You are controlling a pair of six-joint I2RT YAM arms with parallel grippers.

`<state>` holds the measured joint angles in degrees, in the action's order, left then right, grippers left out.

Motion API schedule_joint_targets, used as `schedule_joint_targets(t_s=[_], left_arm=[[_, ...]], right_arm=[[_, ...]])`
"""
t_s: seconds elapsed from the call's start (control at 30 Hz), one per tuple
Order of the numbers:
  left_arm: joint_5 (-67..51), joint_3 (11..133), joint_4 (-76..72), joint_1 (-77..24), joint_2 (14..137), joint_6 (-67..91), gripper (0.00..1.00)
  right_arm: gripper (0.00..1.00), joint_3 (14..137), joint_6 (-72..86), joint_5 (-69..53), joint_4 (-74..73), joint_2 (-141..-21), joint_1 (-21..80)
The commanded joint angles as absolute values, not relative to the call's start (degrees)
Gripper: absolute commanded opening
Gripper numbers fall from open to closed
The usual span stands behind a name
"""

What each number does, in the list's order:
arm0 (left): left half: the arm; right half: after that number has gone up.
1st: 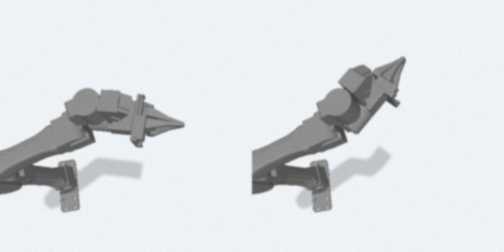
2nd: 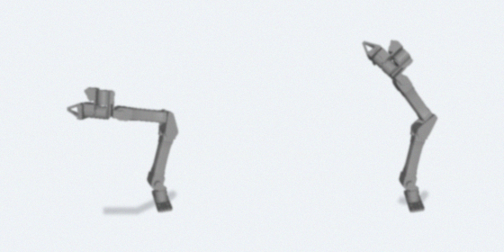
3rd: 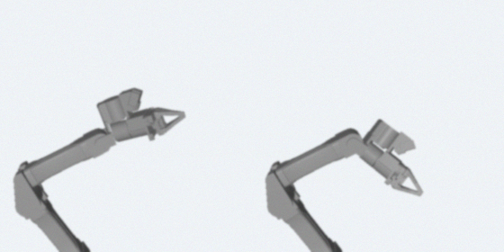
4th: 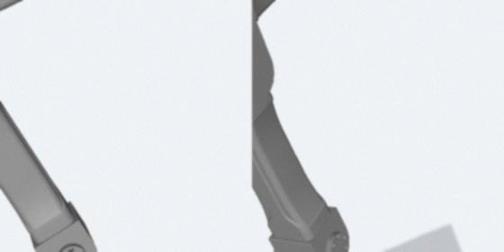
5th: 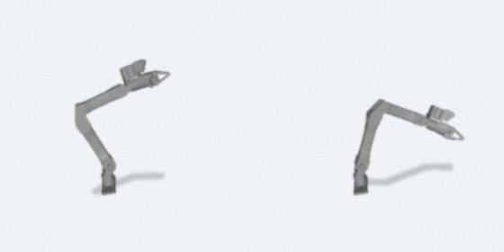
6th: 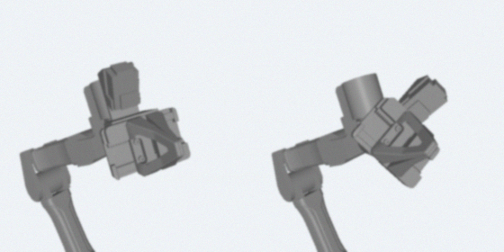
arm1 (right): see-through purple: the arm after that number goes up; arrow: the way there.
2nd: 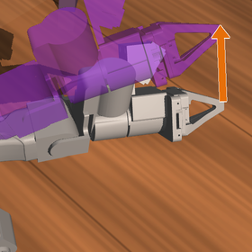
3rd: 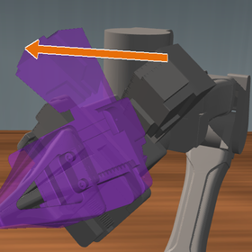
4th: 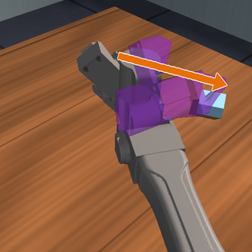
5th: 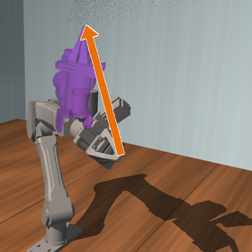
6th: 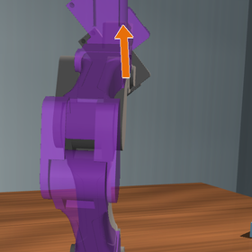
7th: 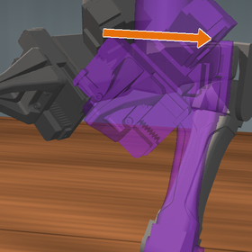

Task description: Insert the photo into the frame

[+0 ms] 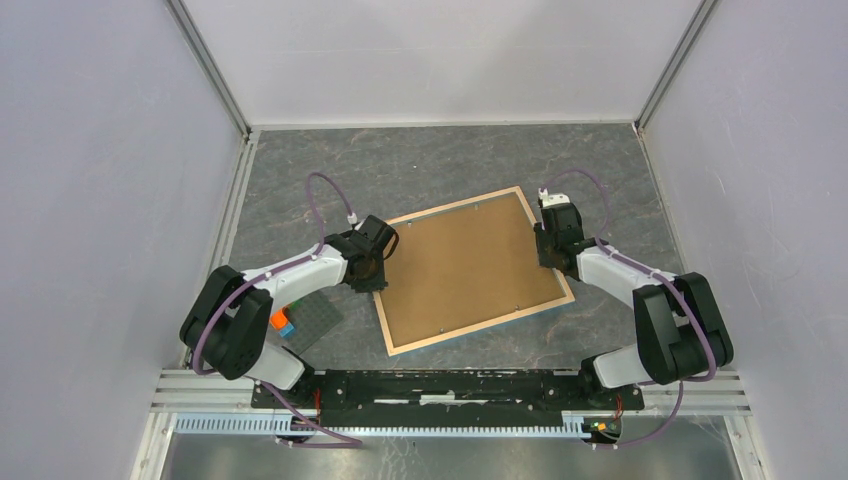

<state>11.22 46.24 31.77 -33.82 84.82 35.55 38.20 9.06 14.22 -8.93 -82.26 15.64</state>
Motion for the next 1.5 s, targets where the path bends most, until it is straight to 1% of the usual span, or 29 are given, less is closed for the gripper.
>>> schedule_joint_targets(t_s=[0.0, 0.2, 0.37, 0.57, 0.6, 0.83, 0.87, 0.97, 1.1, 1.17, 1.3, 1.47], left_arm=[[13.7, 44.8, 29.7, -33.0, 87.5, 31.6, 0.02], [13.8, 44.6, 29.6, -32.8, 87.2, 31.7, 0.02], [13.6, 44.7, 29.6, -32.8, 87.5, 31.6, 0.02], [13.7, 45.0, 29.6, -32.7, 87.7, 31.6, 0.02], [13.7, 45.0, 29.6, -32.8, 87.7, 31.6, 0.02], [13.5, 44.8, 29.5, -32.6, 87.6, 31.6, 0.02], [13.5, 44.8, 29.5, -32.7, 87.7, 31.6, 0.02], [13.5, 44.8, 29.5, -32.7, 87.7, 31.6, 0.02], [13.4, 44.8, 29.5, -32.6, 87.7, 31.6, 0.02], [13.4, 45.0, 29.5, -32.6, 87.8, 31.5, 0.02], [13.4, 44.9, 29.5, -32.6, 87.8, 31.6, 0.02], [13.3, 44.9, 29.5, -32.7, 87.8, 31.5, 0.02]], right_arm=[[0.32, 35.4, 8.1, 17.6, -6.0, -85.4, 15.3], [0.2, 35.1, 7.5, 18.3, -5.5, -86.6, 15.2], [0.15, 34.9, 6.5, 17.8, -6.0, -85.3, 15.3], [0.01, 33.6, 3.7, 14.6, -4.3, -85.3, 15.3], [0.0, 33.7, 3.4, 14.3, -4.4, -86.0, 15.2], [0.0, 34.8, 2.9, 11.7, -5.3, -86.6, 15.3], [0.04, 35.7, 3.6, 12.1, -6.9, -86.5, 15.4], [0.19, 37.7, 5.0, 12.7, -10.3, -85.3, 15.4], [0.32, 37.6, 5.7, 13.5, -11.7, -82.0, 15.3], [0.37, 37.5, 5.9, 13.5, -12.1, -80.6, 15.3], [0.42, 36.9, 6.3, 13.6, -12.1, -78.6, 15.2], [0.45, 36.5, 6.6, 13.1, -12.0, -78.5, 15.2]])
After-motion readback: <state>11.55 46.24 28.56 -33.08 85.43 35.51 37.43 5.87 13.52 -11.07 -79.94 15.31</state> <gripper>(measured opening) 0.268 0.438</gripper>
